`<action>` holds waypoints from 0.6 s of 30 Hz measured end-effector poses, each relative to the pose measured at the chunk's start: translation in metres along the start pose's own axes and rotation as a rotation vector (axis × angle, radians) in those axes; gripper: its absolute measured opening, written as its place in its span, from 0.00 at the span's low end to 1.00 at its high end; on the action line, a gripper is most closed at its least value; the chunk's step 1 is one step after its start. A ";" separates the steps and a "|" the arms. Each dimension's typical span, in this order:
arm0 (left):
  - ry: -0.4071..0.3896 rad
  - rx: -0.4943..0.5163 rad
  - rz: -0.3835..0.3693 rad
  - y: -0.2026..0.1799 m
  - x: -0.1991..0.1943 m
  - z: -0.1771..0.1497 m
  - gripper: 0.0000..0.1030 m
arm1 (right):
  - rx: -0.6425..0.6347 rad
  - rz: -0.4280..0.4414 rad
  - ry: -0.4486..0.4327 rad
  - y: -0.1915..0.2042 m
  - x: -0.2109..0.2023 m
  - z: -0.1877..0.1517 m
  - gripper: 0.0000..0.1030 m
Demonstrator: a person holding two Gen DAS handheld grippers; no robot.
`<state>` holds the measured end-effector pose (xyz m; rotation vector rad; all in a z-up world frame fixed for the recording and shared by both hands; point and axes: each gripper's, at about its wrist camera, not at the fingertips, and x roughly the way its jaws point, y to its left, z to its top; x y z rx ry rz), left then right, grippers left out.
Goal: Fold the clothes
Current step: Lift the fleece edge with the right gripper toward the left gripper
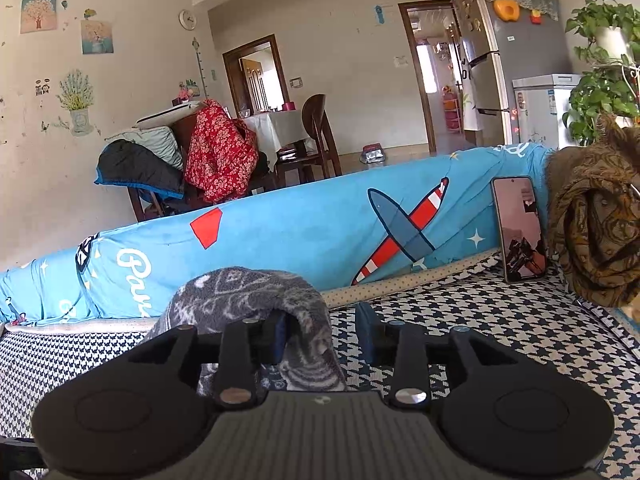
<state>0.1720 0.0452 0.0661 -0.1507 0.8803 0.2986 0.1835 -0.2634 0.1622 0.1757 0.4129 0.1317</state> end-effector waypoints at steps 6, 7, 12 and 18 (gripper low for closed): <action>-0.020 0.025 -0.029 -0.010 -0.005 -0.001 1.00 | -0.004 0.004 0.018 -0.004 -0.003 -0.001 0.45; -0.022 0.030 -0.034 -0.012 -0.005 -0.002 1.00 | -0.008 0.007 0.024 -0.004 -0.003 -0.002 0.46; -0.029 0.049 -0.050 -0.022 -0.006 -0.003 1.00 | -0.035 0.005 0.059 -0.003 -0.006 -0.007 0.51; -0.040 0.050 -0.048 -0.031 -0.004 -0.001 1.00 | -0.065 0.079 0.076 0.003 -0.016 -0.014 0.54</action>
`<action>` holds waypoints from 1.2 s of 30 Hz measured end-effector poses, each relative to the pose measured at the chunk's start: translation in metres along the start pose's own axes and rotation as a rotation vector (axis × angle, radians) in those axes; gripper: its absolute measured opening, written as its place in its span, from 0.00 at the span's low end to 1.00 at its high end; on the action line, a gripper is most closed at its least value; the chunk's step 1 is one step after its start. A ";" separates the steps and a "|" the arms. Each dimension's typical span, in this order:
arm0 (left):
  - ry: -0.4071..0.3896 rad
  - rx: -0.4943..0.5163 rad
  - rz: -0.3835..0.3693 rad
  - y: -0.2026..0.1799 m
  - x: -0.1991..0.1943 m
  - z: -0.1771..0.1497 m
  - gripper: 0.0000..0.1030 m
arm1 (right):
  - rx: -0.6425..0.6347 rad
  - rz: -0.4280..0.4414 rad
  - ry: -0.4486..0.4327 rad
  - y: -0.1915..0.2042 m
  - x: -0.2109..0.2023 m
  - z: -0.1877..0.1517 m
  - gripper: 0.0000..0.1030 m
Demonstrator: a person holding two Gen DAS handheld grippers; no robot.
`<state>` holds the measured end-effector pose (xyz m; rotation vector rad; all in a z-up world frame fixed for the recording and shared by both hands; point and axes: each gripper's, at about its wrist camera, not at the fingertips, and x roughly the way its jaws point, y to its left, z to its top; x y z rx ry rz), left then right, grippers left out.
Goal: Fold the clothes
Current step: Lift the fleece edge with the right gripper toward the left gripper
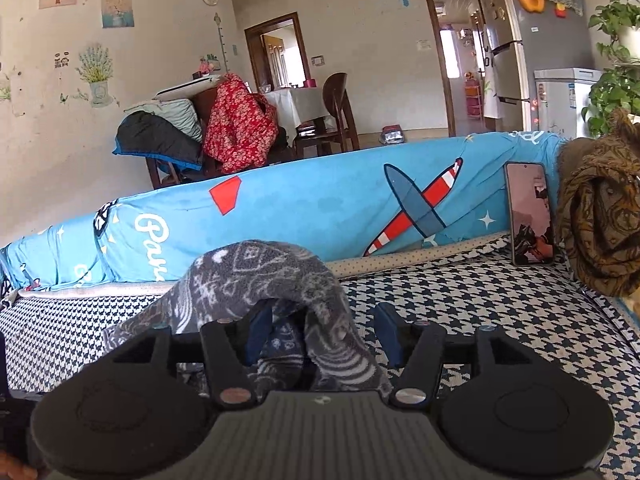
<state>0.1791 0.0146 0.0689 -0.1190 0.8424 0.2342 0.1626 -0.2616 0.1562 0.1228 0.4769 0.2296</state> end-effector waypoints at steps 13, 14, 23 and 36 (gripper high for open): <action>-0.038 0.029 0.025 -0.013 0.022 0.021 1.00 | -0.100 0.155 0.127 0.034 0.002 -0.030 0.62; -0.033 0.029 0.028 -0.013 0.027 0.023 1.00 | -0.113 0.160 0.129 0.037 0.001 -0.031 0.63; 0.007 -0.008 0.012 -0.008 0.054 0.042 1.00 | -0.132 0.182 0.023 0.044 -0.023 -0.026 0.65; -0.015 0.007 0.013 -0.007 0.058 0.054 1.00 | -0.169 0.167 0.259 0.074 0.028 -0.064 0.91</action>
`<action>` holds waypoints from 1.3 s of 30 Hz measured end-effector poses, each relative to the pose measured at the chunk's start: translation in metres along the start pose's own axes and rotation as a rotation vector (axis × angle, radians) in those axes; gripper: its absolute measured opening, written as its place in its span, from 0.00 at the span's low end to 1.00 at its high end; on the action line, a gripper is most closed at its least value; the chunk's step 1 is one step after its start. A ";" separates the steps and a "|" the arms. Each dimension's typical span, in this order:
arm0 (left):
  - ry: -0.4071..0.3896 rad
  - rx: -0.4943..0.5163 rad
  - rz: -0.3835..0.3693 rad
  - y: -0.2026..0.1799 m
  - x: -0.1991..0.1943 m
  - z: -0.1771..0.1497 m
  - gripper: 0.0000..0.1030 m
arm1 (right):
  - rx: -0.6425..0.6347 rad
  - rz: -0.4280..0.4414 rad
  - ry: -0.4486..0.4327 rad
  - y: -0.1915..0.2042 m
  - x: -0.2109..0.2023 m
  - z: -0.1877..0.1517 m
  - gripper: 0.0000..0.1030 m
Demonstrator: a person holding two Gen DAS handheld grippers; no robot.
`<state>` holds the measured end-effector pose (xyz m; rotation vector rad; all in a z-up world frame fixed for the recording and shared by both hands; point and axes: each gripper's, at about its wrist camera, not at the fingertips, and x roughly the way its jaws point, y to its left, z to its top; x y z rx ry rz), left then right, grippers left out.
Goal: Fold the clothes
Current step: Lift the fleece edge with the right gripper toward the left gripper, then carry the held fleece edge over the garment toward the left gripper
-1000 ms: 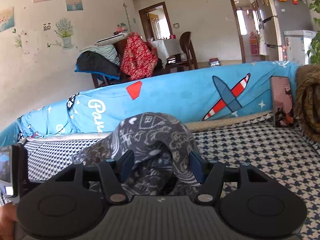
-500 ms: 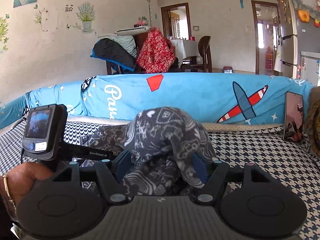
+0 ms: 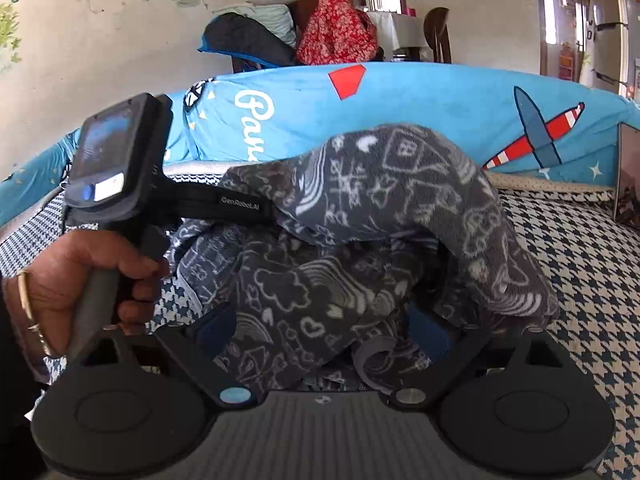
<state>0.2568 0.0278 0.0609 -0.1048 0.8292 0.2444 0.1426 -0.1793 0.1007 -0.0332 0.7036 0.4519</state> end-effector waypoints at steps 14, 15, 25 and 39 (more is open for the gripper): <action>-0.014 -0.087 -0.017 0.016 -0.005 0.006 1.00 | -0.089 -0.152 0.124 0.038 0.079 -0.010 1.00; -0.015 -0.095 -0.016 0.017 -0.006 0.006 1.00 | -0.104 -0.173 0.124 0.041 0.083 -0.011 1.00; -0.013 -0.140 -0.019 0.027 -0.006 0.009 1.00 | -0.119 -0.226 0.046 0.034 0.089 -0.014 0.71; -0.110 -0.148 0.060 0.032 -0.025 0.011 1.00 | -0.061 -0.160 -0.086 0.004 0.036 -0.002 0.25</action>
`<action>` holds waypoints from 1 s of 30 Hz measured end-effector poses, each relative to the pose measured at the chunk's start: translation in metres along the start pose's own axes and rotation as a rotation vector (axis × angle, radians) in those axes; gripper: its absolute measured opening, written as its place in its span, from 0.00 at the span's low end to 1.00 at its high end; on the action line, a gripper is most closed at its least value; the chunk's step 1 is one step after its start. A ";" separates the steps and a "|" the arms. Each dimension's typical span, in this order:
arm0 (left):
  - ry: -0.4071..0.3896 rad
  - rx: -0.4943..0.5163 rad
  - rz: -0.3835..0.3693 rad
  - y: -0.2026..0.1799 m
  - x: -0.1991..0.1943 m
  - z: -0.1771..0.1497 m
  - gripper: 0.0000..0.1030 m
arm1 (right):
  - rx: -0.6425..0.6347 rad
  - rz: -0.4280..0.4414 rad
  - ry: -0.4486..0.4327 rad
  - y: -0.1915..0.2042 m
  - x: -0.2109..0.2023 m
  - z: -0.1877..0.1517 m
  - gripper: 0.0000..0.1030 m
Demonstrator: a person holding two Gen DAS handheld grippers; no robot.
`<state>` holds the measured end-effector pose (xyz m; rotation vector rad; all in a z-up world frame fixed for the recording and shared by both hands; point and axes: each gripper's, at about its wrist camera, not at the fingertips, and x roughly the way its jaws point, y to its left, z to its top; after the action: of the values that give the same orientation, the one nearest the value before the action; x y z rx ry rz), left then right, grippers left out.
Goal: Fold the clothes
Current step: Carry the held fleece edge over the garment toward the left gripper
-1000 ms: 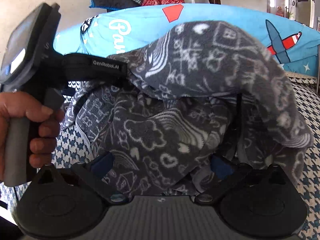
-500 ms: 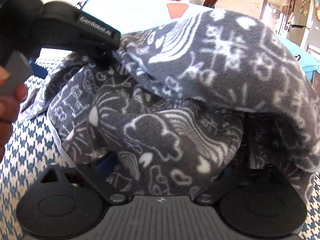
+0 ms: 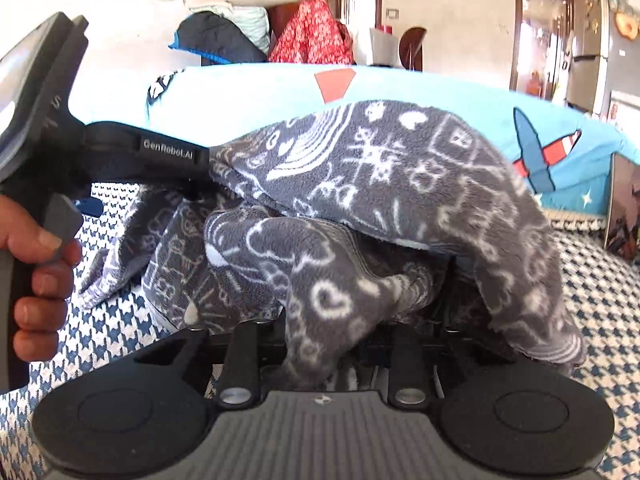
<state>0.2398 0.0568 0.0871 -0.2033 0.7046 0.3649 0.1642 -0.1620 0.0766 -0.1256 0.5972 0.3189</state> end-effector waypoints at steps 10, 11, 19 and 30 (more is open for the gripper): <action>-0.052 -0.035 -0.013 0.017 -0.020 0.006 1.00 | 0.022 -0.004 -0.045 -0.025 -0.056 -0.004 0.23; -0.057 -0.019 -0.010 0.016 -0.021 0.005 1.00 | 0.017 -0.004 -0.049 -0.027 -0.064 -0.004 0.23; -0.064 -0.019 -0.004 0.015 -0.029 -0.001 1.00 | 0.002 0.013 -0.047 -0.039 -0.086 0.005 0.11; -0.111 -0.006 -0.044 0.005 -0.047 -0.004 1.00 | 0.052 0.107 -0.056 -0.045 -0.094 0.005 0.35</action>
<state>0.2023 0.0479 0.1154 -0.2025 0.5887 0.3340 0.1082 -0.2281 0.1352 -0.0344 0.5572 0.4087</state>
